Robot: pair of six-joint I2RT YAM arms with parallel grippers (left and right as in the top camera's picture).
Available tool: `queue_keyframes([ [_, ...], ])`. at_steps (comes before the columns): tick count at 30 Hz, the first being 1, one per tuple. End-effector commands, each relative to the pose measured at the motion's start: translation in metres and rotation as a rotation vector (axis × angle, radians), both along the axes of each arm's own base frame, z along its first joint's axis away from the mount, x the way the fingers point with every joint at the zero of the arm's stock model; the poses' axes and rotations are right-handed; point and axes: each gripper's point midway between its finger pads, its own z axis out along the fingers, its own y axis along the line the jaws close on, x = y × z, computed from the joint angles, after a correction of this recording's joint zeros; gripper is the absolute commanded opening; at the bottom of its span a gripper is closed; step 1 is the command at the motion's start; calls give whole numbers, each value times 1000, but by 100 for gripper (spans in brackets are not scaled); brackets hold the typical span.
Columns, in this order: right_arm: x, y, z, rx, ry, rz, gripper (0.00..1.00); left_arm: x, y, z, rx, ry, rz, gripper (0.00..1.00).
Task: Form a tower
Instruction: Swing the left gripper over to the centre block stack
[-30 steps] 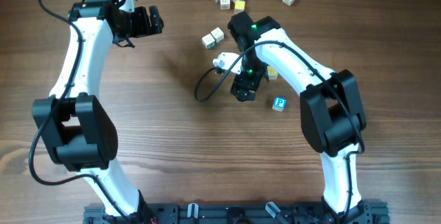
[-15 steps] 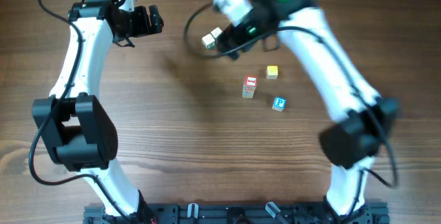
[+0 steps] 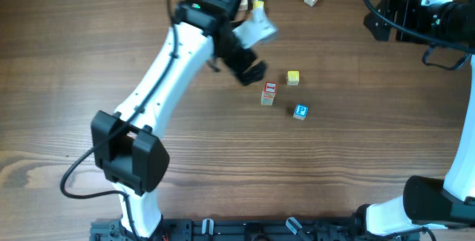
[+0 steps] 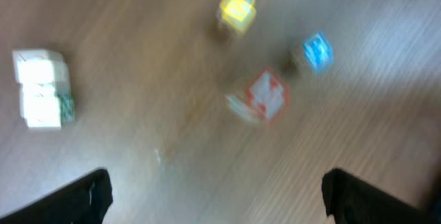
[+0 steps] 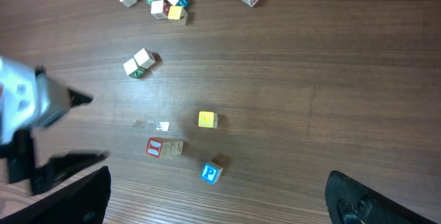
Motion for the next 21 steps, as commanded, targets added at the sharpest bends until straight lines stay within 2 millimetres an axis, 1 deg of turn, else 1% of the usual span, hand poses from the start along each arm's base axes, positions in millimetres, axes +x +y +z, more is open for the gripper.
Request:
queue_keyframes([
  [1,2,3,-1,22,3,11,100,26,8,9,-71,91,863,100],
  [2,2,3,-1,19,1,14,99,22,7,8,-115,163,1027,100],
  [3,1,3,-2,19,4,14,100,22,-2,10,-178,215,1118,100],
  [4,0,4,-2,20,10,14,100,18,-13,12,-226,286,1161,100],
  [5,-1,4,-3,20,13,14,100,6,-25,12,-244,373,1129,100],
  [6,-1,4,-3,20,13,14,100,5,-20,9,-212,341,1130,100],
  [7,-1,4,-3,21,17,14,100,9,-23,11,-247,356,1186,100],
  [8,-3,4,-4,22,23,14,100,10,-24,12,-281,397,1280,100],
  [9,-3,4,-4,22,23,14,100,8,-22,10,-300,450,1391,100],
  [11,-3,4,-4,22,24,14,100,-5,-7,1,-275,553,1679,100],
  [13,-5,4,-5,23,32,14,100,-22,17,-9,-232,546,2012,98],
  [14,-5,4,-5,24,35,14,100,-28,20,-10,-225,548,2094,98],
  [16,-6,5,-6,25,40,14,100,-34,19,-12,-235,576,2201,100],
  [17,-7,5,-6,25,42,15,100,-36,18,-17,-231,598,2250,100],
  [19,-6,5,-6,24,40,15,100,-41,6,-34,-182,687,2298,99],
  [21,-6,4,-6,23,38,15,100,-41,-3,-52,-129,735,2296,100],
])
